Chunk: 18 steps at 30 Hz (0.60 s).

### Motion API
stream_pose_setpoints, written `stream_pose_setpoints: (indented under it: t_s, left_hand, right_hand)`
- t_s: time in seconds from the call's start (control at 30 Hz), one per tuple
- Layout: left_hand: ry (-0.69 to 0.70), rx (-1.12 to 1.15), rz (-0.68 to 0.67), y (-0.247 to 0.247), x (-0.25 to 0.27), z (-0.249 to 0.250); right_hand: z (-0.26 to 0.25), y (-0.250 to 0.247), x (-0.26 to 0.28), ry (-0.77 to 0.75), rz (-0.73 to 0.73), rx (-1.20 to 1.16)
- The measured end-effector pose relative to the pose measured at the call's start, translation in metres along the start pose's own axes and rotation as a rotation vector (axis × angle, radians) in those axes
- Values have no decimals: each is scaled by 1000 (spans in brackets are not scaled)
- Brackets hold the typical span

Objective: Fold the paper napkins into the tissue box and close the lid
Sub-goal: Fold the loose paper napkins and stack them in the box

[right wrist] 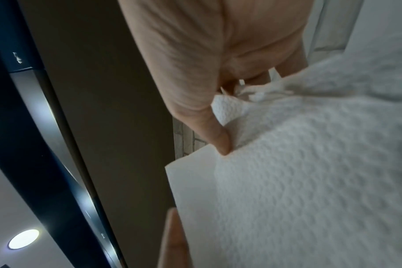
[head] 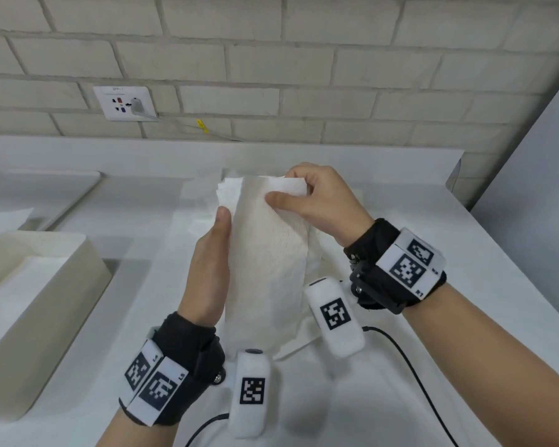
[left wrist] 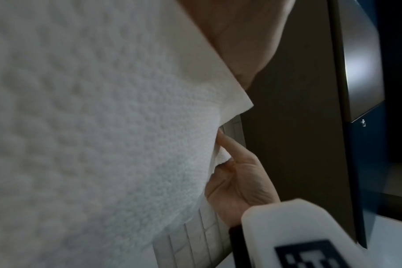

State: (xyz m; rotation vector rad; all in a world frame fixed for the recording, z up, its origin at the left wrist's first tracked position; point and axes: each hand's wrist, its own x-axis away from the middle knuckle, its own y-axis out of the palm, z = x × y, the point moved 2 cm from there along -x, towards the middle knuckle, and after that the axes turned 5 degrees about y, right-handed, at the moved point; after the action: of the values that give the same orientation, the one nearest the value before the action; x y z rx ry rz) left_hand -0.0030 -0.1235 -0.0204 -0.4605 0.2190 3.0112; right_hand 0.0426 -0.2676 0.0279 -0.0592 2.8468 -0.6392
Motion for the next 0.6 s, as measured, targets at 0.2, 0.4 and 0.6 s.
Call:
stream_pose_setpoints:
  t_s: [0.2,0.4,0.6]
  left_hand:
    - [26,-62,134,-9,-1,-9]
    - [99,14,298,-34,-11,-12]
    - [-101,-101,70,-58,-6,-22]
  right_hand:
    - [2,15,4,27,102,-179]
    - [15,36,21,220,-246,-49]
    - [19,61,26,86,-203,-41]
